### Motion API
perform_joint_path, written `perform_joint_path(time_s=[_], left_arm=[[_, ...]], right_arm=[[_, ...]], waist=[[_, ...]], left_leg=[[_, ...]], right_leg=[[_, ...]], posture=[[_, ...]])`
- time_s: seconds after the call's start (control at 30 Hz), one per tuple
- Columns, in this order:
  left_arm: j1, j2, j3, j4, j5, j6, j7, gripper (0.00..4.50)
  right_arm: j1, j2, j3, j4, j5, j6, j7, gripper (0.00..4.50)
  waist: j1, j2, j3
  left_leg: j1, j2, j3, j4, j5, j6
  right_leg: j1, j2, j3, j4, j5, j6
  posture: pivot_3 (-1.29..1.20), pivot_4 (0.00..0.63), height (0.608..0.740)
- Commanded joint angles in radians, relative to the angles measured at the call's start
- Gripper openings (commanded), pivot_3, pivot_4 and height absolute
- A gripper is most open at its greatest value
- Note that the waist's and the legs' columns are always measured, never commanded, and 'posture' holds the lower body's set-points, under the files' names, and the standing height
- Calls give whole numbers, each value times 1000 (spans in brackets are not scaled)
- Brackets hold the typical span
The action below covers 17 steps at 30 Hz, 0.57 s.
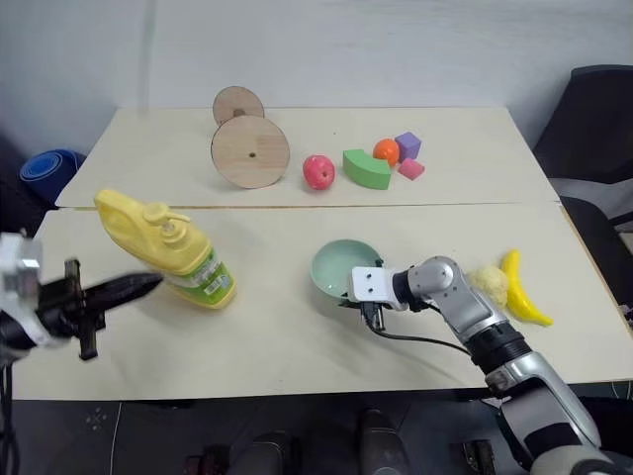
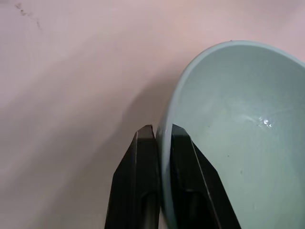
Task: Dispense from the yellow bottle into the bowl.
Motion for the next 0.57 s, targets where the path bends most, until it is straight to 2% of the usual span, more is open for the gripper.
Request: perform_joint_path(time_s=[0.03, 0.17, 0.27, 0.33, 0.37, 0.43, 0.57], left_arm=[[28, -69, -25, 38, 133, -145, 51, 601], [57, -134, -85, 86, 276, -336, 61, 1908], [74, -176, -116, 135, 358, -481, 78, 2686], [90, -194, -134, 159, 398, -540, 92, 3263], [99, -207, -141, 163, 409, -539, 112, 3539], [117, -210, -162, 179, 455, -542, 146, 3539], [100, -222, -188, 223, 506, -568, 202, 3539]], right_arm=[[52, -4, -92, -83, 90, -45, 20, 1603], [195, -70, -195, -251, 154, -85, 15, 3093], [398, -86, -374, -401, 413, -54, 50, 3962], [510, -117, -463, -451, 476, -8, 45, 4500], [565, -130, -512, -465, 527, 33, 48, 4500], [637, -137, -589, -444, 555, 32, 48, 4500], [689, -137, -642, -305, 468, -107, 94, 4500]], waist=[[8, 0, 0], [35, -1, 0], [55, -1, -1], [54, -1, 0], [54, -1, 0], [51, -1, 0], [49, 0, 1]], left_leg=[[0, 0, 0, 1, 0, 0], [-1, -1, -2, 1, -1, 2], [-2, -1, -3, 1, -1, 2], [0, 0, -3, 1, -3, 2], [-1, 0, -2, 1, -3, 3], [1, 0, -1, 3, -4, 5], [10, 1, 0, 1, -7, 10]], right_leg=[[0, 0, 1, 1, 0, 0], [1, -1, 1, -1, 0, 0], [2, -2, 0, -3, 1, 0], [4, -1, 0, -6, 1, 0], [4, -1, 0, -6, 1, 0], [7, -2, 1, -7, 2, 2], [13, -1, 2, -7, 3, 1]], posture=[[0, 150, 740], [0, 150, 740], [0, 150, 740], [0, 150, 740], [0, 150, 740], [0, 150, 740], [0, 150, 740]])
